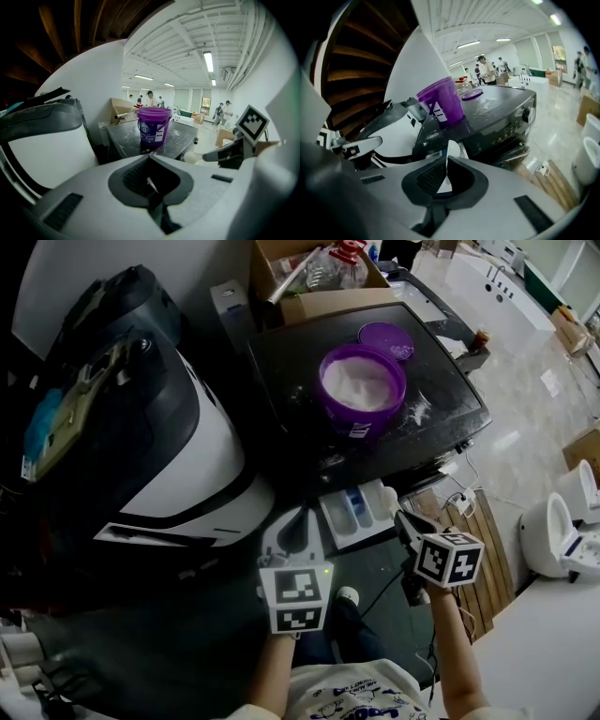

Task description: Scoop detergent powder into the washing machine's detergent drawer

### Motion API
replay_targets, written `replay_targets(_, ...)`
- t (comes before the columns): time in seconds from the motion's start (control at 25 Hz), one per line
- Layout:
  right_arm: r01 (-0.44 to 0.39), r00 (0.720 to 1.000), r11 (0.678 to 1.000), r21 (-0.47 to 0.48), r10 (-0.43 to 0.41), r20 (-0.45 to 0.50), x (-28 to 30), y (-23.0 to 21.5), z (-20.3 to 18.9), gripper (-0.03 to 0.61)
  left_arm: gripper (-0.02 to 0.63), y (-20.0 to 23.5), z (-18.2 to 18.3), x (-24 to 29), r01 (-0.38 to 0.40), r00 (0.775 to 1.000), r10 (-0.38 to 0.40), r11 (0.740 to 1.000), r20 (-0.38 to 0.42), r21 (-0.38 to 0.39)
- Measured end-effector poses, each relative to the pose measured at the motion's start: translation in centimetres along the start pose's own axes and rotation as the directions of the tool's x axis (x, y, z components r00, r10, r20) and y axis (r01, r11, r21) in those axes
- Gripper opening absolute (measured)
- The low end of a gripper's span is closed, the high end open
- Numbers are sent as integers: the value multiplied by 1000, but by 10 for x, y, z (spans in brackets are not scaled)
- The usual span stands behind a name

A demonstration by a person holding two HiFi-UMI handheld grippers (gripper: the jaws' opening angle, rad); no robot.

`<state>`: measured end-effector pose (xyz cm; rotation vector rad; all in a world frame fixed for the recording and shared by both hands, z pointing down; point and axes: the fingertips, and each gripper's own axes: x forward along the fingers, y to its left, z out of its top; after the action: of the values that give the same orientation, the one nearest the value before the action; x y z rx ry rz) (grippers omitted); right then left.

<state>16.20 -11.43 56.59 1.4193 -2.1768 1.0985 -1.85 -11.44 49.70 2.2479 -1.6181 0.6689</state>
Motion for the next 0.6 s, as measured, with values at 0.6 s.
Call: replay_targets(0.6, 118, 978, 732, -671, -203, -49, 23, 2, -10, 20, 2, 11, -1, 0, -12, 1000, 12, 1000, -4, -11)
